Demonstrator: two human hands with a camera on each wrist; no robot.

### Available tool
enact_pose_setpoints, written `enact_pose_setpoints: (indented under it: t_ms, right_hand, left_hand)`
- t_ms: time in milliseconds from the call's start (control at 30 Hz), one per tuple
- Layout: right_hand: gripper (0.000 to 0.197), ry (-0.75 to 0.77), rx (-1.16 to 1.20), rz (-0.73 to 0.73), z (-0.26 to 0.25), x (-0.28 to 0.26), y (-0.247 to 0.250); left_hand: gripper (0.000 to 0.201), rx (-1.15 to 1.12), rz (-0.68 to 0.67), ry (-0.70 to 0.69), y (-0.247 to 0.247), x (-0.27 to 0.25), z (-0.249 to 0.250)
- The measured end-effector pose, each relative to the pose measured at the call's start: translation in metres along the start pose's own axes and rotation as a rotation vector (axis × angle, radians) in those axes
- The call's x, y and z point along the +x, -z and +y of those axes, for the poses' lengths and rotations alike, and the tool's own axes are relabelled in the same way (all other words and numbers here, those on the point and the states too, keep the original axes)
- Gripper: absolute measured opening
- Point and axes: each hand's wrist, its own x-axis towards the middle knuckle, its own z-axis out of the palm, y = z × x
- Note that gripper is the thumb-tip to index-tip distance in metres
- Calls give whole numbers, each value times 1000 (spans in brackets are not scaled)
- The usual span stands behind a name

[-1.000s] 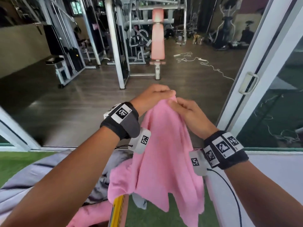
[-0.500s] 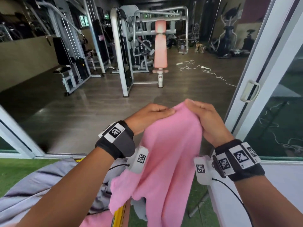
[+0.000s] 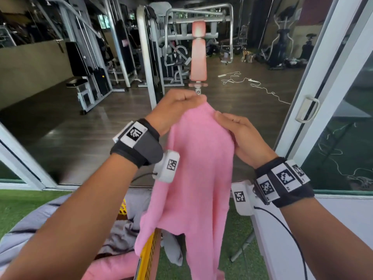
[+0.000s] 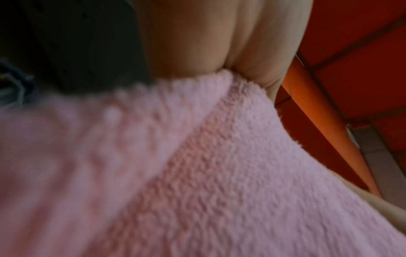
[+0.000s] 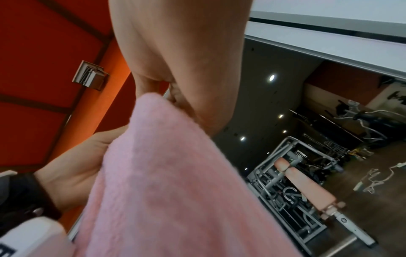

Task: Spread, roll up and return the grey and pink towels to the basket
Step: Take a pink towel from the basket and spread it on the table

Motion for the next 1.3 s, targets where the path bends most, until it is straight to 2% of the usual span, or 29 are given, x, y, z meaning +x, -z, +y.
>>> enact_pose_setpoints:
  t_ms: [67, 133, 200, 267, 333, 367, 467, 533, 567, 633, 700, 733, 800, 867, 967, 1033, 1100, 1167, 1233, 1300]
  right_hand:
    - [37, -21, 58, -5, 3, -2, 2]
    - [45, -27, 97, -19, 2, -7, 6]
    - [39, -2, 56, -30, -5, -7, 8]
    - [32, 48, -42, -20, -13, -1, 4]
    - [25, 95, -103, 12, -19, 8, -5]
    - [22, 111, -104, 30, -21, 11, -8]
    - [18, 63, -115, 9, -13, 6, -4]
    - [18, -20, -34, -28, -1, -2, -1]
    - [20, -44, 45, -26, 1, -3, -1]
    - [22, -16, 176, -6, -8, 0, -2]
    - [26, 60, 105, 28, -21, 6, -4]
    - [28, 96, 27, 38, -24, 7, -6]
    - [28, 149, -79, 42, -20, 5, -12]
    - [26, 163, -157, 68, -9, 3, -17]
    - [26, 85, -271, 76, 8, -3, -18]
    - [30, -25, -267, -57, 26, -14, -12]
    - [29, -120, -203, -217, 44, -28, -8]
    - [24, -133, -216, -245, 57, -35, -8]
    - [19, -116, -252, -153, 58, -30, -13]
    - [28, -86, -251, -113, 56, -19, -25]
  left_hand:
    - [33, 79, 33, -29, 14, 3, 1]
    - [42, 85, 131, -38, 26, -1, -9]
    - [47, 95, 227, -38, 29, -5, -23]
    - [48, 66, 149, 73, 11, -8, -32]
    - [46, -100, -20, 215, -16, -11, -34]
    - [40, -188, -48, 226, -25, -10, -32]
    - [25, -274, 129, 120, -18, -10, -18]
    - [28, -254, 242, 65, -5, -10, -16]
    - [31, -226, 250, 52, -3, -11, -19]
    - [45, -208, 114, 101, -13, -15, -24]
    - [51, -221, -112, 215, -29, -20, -26]
    - [40, -255, -187, 234, -34, -22, -28]
    - [15, -291, -236, 220, -35, -23, -30]
    - [16, -233, -232, 216, -29, -27, -33]
    - [20, -152, -125, 215, -15, -26, -27]
    - [15, -150, 41, 154, 5, -22, -22]
    - [13, -215, 277, 120, 28, -20, -22]
    - [13, -218, 410, 144, 36, -23, -21]
    - [17, -115, 353, 119, 26, -26, -22]
    - [16, 7, 193, 66, 13, -30, -17]
